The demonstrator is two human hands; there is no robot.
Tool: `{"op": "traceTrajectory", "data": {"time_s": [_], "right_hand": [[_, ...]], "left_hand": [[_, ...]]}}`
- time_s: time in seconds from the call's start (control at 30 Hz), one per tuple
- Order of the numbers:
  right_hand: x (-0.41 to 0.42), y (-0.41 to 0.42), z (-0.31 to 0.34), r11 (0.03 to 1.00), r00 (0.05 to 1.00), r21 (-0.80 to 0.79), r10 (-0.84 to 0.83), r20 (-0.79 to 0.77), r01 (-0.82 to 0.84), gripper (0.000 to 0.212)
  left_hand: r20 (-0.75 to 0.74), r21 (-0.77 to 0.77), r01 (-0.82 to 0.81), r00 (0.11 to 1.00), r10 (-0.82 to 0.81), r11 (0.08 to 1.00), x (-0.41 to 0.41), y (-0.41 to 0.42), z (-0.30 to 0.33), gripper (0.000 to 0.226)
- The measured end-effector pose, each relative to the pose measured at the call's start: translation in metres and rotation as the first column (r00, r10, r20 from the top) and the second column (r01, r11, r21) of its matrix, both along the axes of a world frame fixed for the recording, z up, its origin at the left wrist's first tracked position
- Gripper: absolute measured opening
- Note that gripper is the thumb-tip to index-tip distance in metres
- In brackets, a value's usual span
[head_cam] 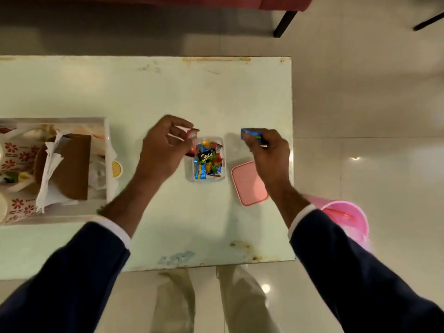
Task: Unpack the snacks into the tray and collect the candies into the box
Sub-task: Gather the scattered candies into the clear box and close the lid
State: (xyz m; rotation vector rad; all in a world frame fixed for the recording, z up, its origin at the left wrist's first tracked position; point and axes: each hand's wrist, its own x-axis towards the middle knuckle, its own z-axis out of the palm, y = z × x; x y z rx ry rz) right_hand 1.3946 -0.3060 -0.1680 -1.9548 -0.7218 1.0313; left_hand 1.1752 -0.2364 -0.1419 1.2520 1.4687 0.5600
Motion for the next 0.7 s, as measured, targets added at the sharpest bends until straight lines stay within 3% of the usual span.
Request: {"op": "traceTrajectory", "data": {"time_s": [0.2,0.3,0.5,0.6,0.7], "right_hand": [[-0.06,-0.042,0.025,0.996,0.997,0.03,0.079,0.015,-0.079,0.023],[-0.07,-0.04,0.031,0.997,0.996,0.02,0.077,0.054,-0.078,0.015],[-0.051,-0.051,0.033,0.999,0.982,-0.034,0.017,0.19,-0.011,0.005],[-0.035,-0.074,0.022,0.967,0.871,-0.23,0.205,0.447,-0.11,0.044],[-0.033,-0.099,0.009,0.829,0.7,-0.511,0.504,0.506,-0.227,0.09]], "left_hand": [[-0.005,0.024,-0.036,0.999,0.036,0.999,0.008,-0.057,0.003,0.023],[-0.032,0.063,-0.072,0.997,0.074,0.995,0.013,-0.06,0.003,0.024],[-0.142,0.184,0.017,0.99,0.01,0.983,0.0,-0.059,0.007,0.005],[-0.226,0.161,0.089,0.973,-0.051,0.983,-0.013,-0.07,0.004,0.021],[-0.201,0.111,0.111,0.976,-0.087,0.988,-0.022,-0.086,0.004,0.032]]}}
